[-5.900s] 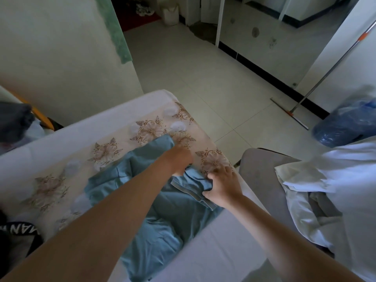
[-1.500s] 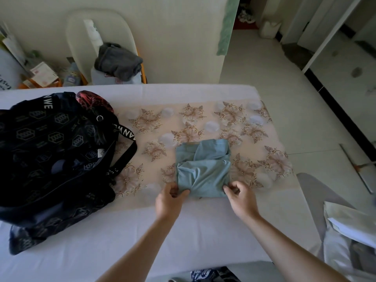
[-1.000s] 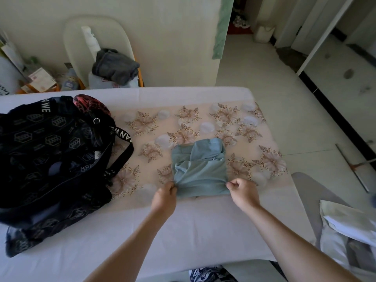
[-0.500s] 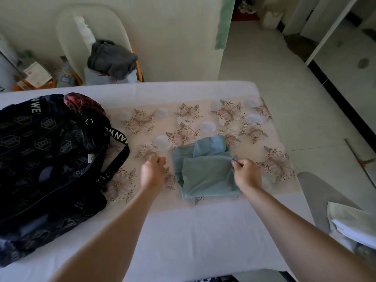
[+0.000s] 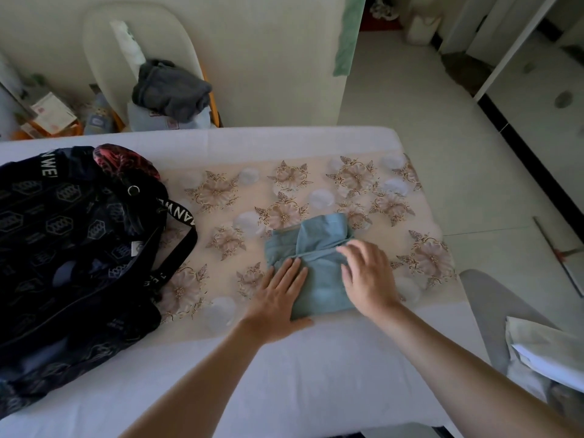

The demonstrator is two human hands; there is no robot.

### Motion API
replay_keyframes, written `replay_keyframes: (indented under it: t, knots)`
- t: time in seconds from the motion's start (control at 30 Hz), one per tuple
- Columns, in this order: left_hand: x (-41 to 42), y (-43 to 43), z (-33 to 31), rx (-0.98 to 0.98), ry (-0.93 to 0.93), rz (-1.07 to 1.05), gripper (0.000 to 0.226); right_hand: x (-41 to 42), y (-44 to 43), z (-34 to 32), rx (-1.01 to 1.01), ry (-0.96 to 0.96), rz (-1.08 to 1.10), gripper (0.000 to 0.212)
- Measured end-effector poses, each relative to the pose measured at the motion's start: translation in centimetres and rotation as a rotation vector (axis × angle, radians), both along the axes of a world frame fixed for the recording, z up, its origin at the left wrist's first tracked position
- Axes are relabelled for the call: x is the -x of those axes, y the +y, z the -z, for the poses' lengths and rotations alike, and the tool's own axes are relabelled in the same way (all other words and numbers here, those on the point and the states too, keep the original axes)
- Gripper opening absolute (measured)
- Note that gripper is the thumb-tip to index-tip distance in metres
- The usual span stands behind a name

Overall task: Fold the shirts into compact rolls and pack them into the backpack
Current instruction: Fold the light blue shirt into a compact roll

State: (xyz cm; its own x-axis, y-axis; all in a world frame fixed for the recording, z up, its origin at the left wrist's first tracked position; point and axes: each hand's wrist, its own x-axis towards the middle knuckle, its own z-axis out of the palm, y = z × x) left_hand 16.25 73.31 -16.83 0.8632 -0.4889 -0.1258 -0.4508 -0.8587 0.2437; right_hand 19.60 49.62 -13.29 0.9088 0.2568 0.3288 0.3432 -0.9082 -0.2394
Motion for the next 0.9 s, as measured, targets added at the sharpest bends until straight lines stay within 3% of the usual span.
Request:
replay_keyframes:
  t: [0.07,0.13,0.2,0.3,0.4,0.47,0.57,0.67,0.8,0.83,0.9]
  knots:
    - [0.2,0.1,-0.6,-0.023,0.004,0.023,0.108,1.1,-0.2,0.6,0.113,0.076,-0.228,0.065]
    - [0.3,0.2,-0.8,-0.008,0.005,0.004,0.1,1.6,-0.5,1.3,0.317,0.301,-0.257,0.094]
    - [0.4,0.3,-1.0,0.035,-0.048,-0.008,0.088,1.3,-0.5,1.4,0.429,0.455,-0.244,0.1]
    - [0.7,0.6,-1.4,0.281,-0.135,-0.07,0.049,0.6,0.0,-0.2,0.3,0.512,-0.216,0.083]
    - [1.2,1.0,-3.4,0.442,-0.027,-0.193,0.018,0.8,0.2,-2.7,0.146,0.468,-0.172,0.047]
    - [1.6,1.2,-4.5,0.525,0.084,-0.233,0.009,1.4,0.3,-4.1,0.063,0.581,-0.113,0.035]
    - [1.1,1.4,-5.6,0.646,0.275,-0.42,0.01,1.3,0.1,-4.6,-0.194,0.761,0.006,0.032]
    - [-0.5,1.4,-5.7,0.64,0.36,-0.719,0.008,0.3,0.2,-3.8,-0.415,0.736,0.25,0.03]
    - [-2.1,0.5,-5.4,0.709,0.383,-0.921,0.028,-1.2,1.2,-2.2,-0.389,0.609,0.421,0.019]
    - [-2.3,0.4,-5.1,0.658,0.357,-0.914,0.034,-1.4,1.5,-1.9,-0.37,0.595,0.432,0.022]
    - [-2.8,0.0,-4.7,0.449,0.133,-0.751,0.049,-2.0,2.1,-1.5,-0.337,0.582,0.44,0.026]
